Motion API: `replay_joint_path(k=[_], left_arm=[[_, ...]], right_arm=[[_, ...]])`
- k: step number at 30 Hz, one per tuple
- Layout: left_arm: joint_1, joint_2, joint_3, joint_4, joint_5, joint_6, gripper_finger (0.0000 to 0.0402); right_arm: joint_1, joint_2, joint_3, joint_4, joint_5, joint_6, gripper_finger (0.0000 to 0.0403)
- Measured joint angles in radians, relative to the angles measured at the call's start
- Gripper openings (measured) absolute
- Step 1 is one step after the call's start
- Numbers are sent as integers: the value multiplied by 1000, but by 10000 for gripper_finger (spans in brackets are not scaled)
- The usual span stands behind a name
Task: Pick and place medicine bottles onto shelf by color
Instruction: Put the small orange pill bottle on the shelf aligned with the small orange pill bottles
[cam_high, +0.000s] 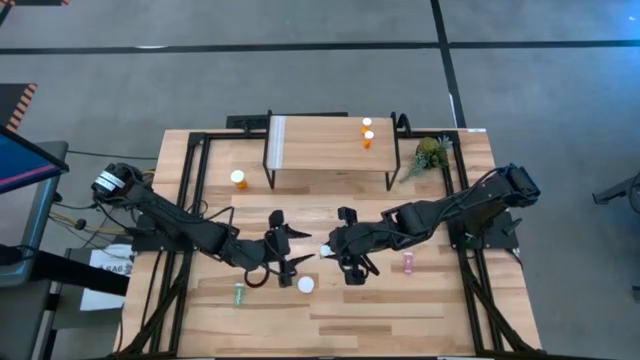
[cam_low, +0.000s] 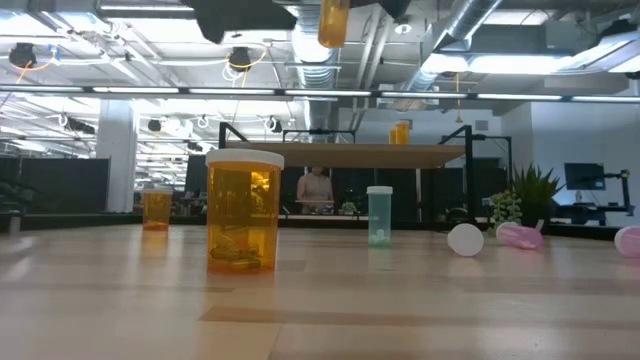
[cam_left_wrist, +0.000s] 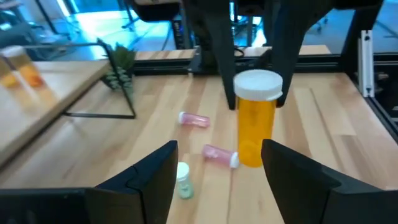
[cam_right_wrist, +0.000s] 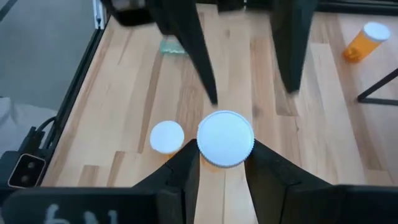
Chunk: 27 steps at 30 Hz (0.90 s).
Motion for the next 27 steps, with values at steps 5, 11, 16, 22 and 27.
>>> replay_joint_path(k=[5, 11, 16, 22, 27], left_arm=[[-46, -45, 0, -69, -103, -2, 223], [-72, -47, 0, -89, -157, 5, 223], [-72, -47, 0, -98, -137, 14, 223], [-72, -47, -2, -106, -124, 13, 222], [-72, -47, -2, -104, -124, 12, 222]], right_arm=[[-33, -1, 0, -16, -2, 3, 132], [-83, -15, -1, -70, -4, 3, 130], [-137, -60, -1, -73, -25, -13, 129], [-213, -150, 0, -125, -29, -35, 128], [-300, -212, 0, -203, -29, -42, 128]])
